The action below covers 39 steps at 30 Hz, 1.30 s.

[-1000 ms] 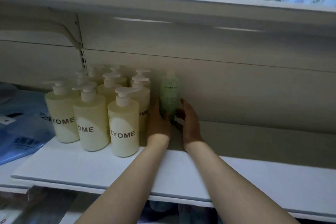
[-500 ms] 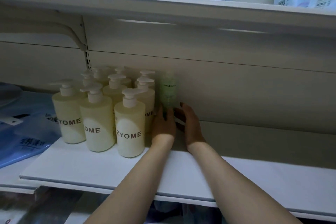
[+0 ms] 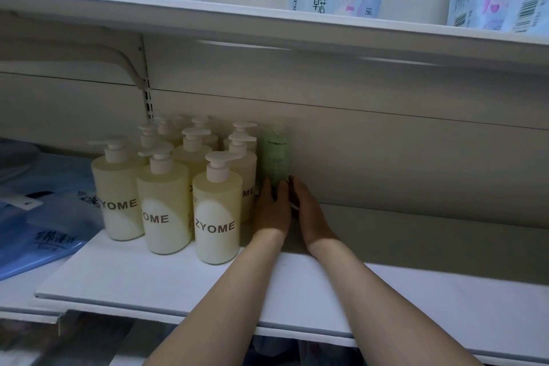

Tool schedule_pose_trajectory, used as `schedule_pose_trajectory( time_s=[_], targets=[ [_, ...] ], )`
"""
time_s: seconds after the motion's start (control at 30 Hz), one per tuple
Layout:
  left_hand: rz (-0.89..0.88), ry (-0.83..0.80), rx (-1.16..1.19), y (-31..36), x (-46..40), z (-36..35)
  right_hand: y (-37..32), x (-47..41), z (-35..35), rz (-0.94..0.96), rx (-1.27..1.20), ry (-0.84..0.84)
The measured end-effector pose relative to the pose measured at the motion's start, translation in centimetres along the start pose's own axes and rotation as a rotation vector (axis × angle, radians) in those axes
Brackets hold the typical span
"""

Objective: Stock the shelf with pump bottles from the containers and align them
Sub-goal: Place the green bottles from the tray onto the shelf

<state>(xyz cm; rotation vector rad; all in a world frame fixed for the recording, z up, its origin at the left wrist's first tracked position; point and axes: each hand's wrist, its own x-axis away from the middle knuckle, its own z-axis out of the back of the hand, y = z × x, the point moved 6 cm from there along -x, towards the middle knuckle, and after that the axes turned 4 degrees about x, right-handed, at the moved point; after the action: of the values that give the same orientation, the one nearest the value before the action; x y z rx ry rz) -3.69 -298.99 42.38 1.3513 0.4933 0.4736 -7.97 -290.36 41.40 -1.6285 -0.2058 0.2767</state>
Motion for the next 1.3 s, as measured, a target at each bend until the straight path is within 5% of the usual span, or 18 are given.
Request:
schedule_pose_trajectory(
  time_s=[0.53,0.8,1.07,1.17,1.3],
  targets=[
    [0.072,-0.107,-0.134,1.0,6.8,3.1,-1.2,5.5,1.0,-0.059,0.119,0.106],
    [-0.122,-0.187,-0.063,1.1,15.9,7.1,-2.7,17.9,1.7,0.080,0.310,0.093],
    [-0.189,0.000,0.224,-9.8,25.3,13.1,2.9,30.2,0.2,0.294,0.335,0.326],
    [-0.033,-0.056,0.117,-18.1,28.6,14.0,10.6,33.5,0.3,0.114,0.339,0.347],
    [0.184,-0.203,-0.041,-28.5,33.1,15.5,22.4,37.7,0.7,-0.382,0.449,0.228]
  ],
)
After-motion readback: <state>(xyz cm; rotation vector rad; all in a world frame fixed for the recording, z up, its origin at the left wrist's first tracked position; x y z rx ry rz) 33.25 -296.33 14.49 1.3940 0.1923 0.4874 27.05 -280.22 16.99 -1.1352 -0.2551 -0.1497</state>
